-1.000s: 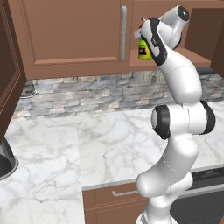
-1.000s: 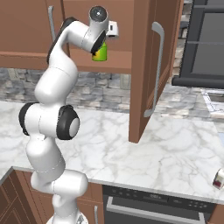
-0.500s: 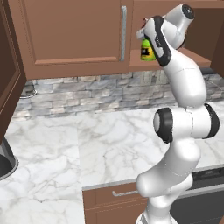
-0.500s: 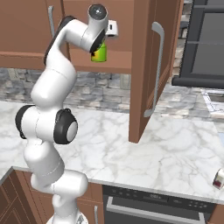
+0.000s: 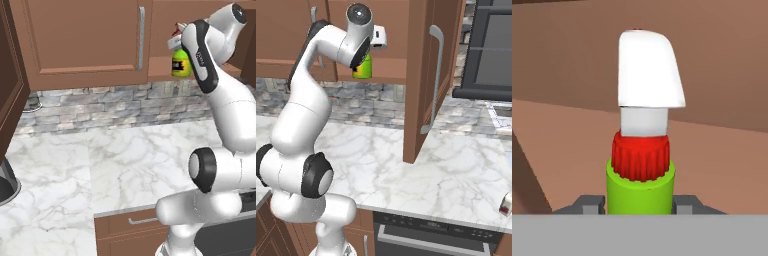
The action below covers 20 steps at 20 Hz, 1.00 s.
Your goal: Open the cabinet. Pick the spray and place it next to the sink. Then close the cabinet.
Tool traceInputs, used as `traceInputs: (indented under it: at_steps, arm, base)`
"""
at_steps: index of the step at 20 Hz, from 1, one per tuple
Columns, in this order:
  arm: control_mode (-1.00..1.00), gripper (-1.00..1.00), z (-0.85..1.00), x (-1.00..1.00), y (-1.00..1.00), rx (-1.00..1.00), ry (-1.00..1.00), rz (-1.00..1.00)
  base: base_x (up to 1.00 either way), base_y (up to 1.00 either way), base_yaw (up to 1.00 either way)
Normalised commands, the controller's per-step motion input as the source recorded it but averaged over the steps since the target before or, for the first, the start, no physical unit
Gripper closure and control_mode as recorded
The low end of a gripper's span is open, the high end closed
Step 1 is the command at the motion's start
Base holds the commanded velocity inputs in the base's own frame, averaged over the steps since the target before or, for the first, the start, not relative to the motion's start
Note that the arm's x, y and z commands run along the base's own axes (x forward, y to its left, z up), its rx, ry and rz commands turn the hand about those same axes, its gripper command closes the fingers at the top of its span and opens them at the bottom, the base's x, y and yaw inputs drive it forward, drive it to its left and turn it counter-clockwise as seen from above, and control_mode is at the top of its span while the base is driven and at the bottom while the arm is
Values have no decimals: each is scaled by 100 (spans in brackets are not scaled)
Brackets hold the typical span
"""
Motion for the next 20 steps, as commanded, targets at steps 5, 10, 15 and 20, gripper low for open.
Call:
traceInputs:
  at_steps: [5, 10, 15, 20]
  arm:
    - [-100, 100, -1, -100, 0, 0, 0, 0]
    - [-100, 100, -16, -92, 0, 0, 0, 0]
    - [-100, 100, -30, -67, 0, 0, 0, 0]
    - [-100, 100, -46, -41, 0, 0, 0, -1]
  base:
    - [0, 0, 0]
    - [0, 0, 0]
    - [0, 0, 0]
    - [0, 0, 0]
